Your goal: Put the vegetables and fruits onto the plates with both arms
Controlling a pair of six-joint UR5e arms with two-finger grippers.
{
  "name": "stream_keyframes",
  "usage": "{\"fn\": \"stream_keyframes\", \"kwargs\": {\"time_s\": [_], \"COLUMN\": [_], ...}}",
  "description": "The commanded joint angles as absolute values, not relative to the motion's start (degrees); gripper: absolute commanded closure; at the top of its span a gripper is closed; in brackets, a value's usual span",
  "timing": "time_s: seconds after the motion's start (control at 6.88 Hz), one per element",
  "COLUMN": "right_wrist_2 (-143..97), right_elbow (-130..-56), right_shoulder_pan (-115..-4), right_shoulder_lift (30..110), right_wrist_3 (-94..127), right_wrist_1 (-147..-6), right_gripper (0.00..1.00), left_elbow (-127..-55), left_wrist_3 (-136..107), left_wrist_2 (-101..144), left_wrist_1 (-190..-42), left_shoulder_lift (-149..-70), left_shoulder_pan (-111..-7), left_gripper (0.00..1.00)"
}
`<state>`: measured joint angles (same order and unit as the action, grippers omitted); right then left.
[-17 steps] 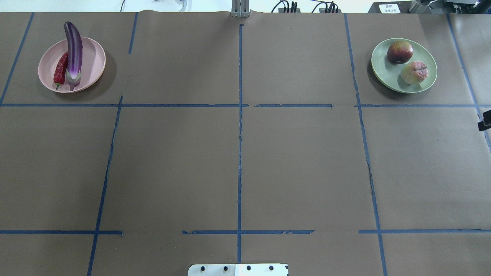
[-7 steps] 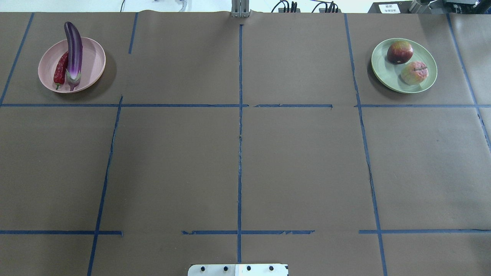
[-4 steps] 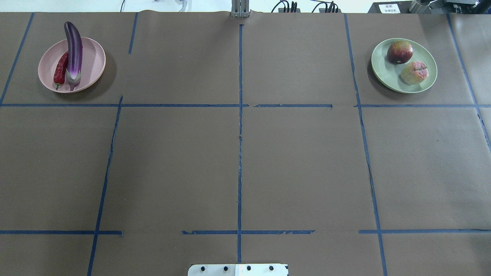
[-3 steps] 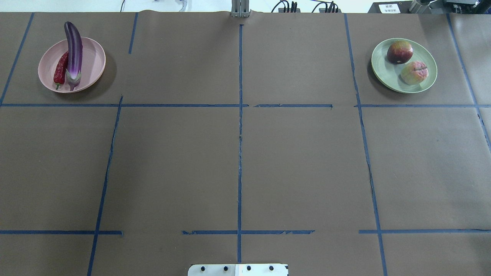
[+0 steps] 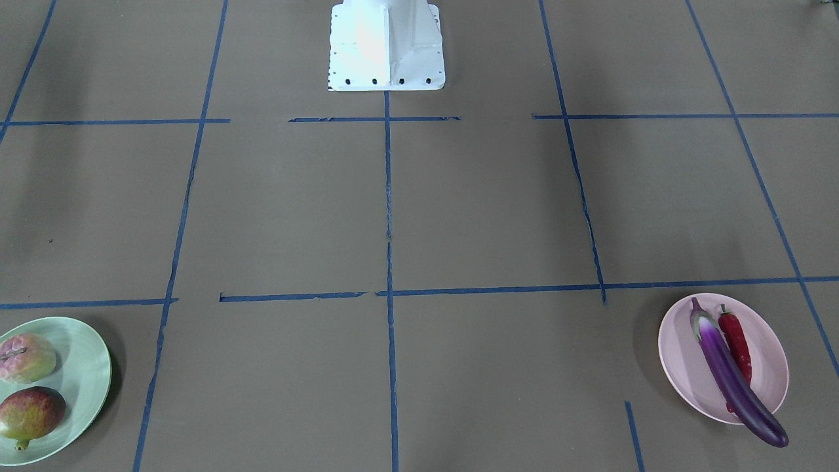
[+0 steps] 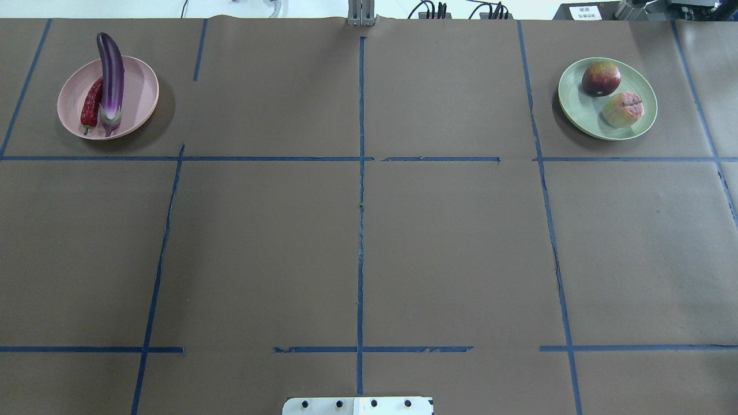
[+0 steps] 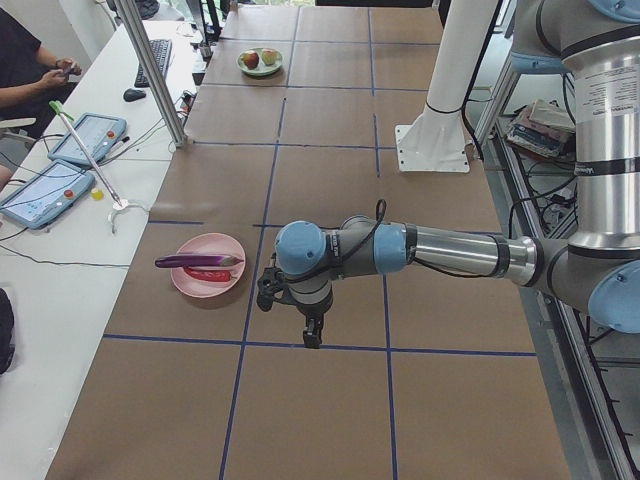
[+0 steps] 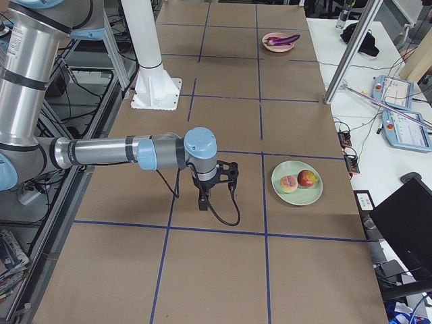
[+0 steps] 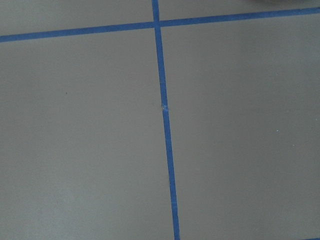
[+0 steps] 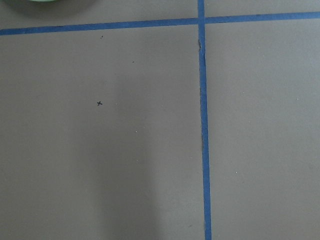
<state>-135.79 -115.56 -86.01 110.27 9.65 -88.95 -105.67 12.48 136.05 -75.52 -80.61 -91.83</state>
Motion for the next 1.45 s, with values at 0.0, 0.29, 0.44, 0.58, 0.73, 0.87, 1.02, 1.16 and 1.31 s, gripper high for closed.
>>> {"fn": "stream_keyframes", "kwargs": {"time_s": [0.0, 0.29, 0.44, 0.58, 0.73, 0.87, 1.02, 1.16, 1.31], "right_wrist_2": [-135.79, -134.83, -133.52, -132.64, -133.24, -133.24, -133.33, -133.24, -133.33], "right_elbow": [-115.66, -115.49, -115.49, -115.49, -115.49, -115.4, -115.4, -115.14, -114.88], "right_shoulder_pan": [-86.22, -86.22, -86.22, -86.22, -86.22, -86.22, -86.22, -86.22, -86.22], "right_shoulder_lift": [110.57, 110.74, 110.74, 110.48, 110.48, 110.39, 110.48, 110.65, 111.09], "right_wrist_3": [9.67, 9.58, 9.32, 9.23, 9.23, 9.32, 9.23, 9.23, 9.14], "right_wrist_1": [-88.86, -88.86, -88.94, -89.03, -89.12, -89.12, -89.21, -89.38, -89.12], "right_gripper": [0.0, 0.0, 0.0, 0.0, 0.0, 0.0, 0.0, 0.0, 0.0], "left_elbow": [-105.2, -105.55, -106.25, -107.48, -107.58, -106.97, -105.66, -105.91, -106.26], "left_wrist_3": [12.48, 12.48, 12.22, 9.0, 8.79, 8.7, 8.79, 8.96, 8.79], "left_wrist_2": [136.05, 136.05, 136.14, 136.06, 135.79, 135.79, 135.79, 135.79, 135.62], "left_wrist_1": [-76.03, -76.03, -76.03, -76.11, -76.11, -76.2, -76.29, -76.2, -76.03], "left_shoulder_lift": [-80.42, -80.25, -79.72, -79.72, -79.89, -80.24, -80.51, -80.51, -80.59], "left_shoulder_pan": [-91.85, -91.93, -91.93, -91.93, -91.85, -91.85, -91.76, -91.76, -91.76], "left_gripper": [0.0, 0.0, 0.0, 0.0, 0.0, 0.0, 0.0, 0.0, 0.0]}}
